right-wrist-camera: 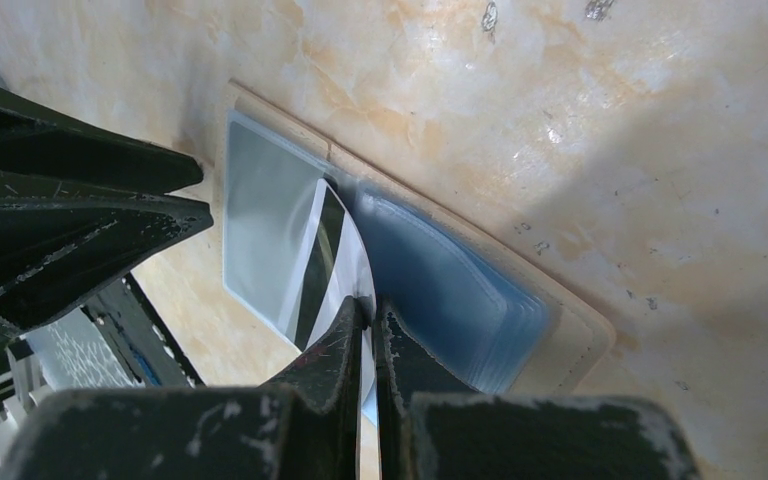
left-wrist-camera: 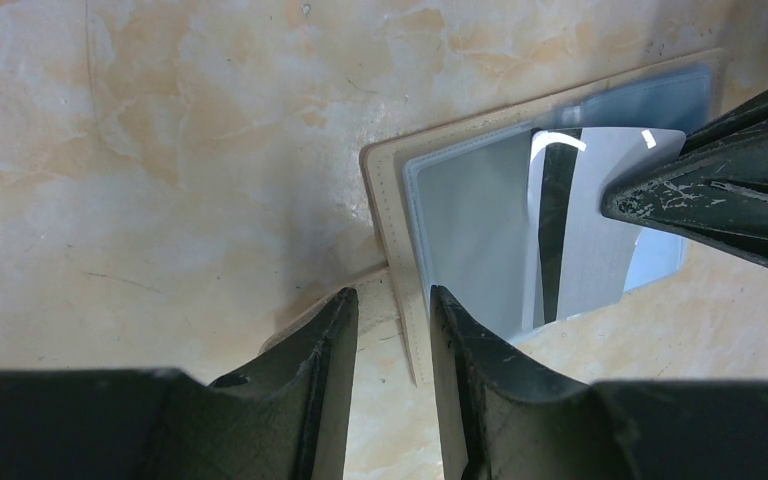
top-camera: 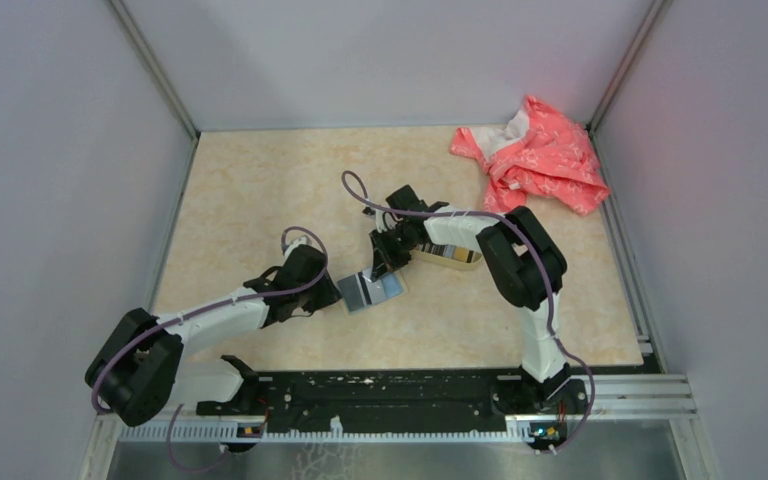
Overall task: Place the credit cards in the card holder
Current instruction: Insert the credit card into the card holder.
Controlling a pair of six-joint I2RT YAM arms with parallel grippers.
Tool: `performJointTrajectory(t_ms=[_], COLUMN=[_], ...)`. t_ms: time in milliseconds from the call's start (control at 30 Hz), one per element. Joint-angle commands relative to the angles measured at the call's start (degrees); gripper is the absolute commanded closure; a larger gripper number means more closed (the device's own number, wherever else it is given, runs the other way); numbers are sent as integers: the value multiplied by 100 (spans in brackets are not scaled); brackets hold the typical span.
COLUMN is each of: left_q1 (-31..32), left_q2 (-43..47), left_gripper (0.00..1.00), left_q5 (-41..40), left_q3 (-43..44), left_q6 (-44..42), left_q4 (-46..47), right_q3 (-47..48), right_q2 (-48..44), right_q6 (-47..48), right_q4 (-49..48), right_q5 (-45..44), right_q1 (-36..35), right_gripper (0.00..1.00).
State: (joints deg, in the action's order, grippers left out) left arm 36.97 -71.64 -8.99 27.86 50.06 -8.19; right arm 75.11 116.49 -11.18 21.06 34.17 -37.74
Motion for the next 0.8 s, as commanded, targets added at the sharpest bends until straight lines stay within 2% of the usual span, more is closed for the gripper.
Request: performJointTrajectory(t_ms=[0,400,767], left_q1=[-32,-32,-32], left_q2=[-241,-293,-330], left_gripper=[60,60,60], left_q5=[-321,-330,-322], left_q3=[-87,-59,-24], left_q6=[-83,-76,-91], left_q4=[-217,-214,-209], right_q3=[-58,-271,-284], right_q2=[7,-255,-128], right_q6=[106,-6,-9], right_q4=[287,337,361], right_q5=[-895,-1135,-909], right_q1=[-67,-29,-94], right_gripper=[100,100,100])
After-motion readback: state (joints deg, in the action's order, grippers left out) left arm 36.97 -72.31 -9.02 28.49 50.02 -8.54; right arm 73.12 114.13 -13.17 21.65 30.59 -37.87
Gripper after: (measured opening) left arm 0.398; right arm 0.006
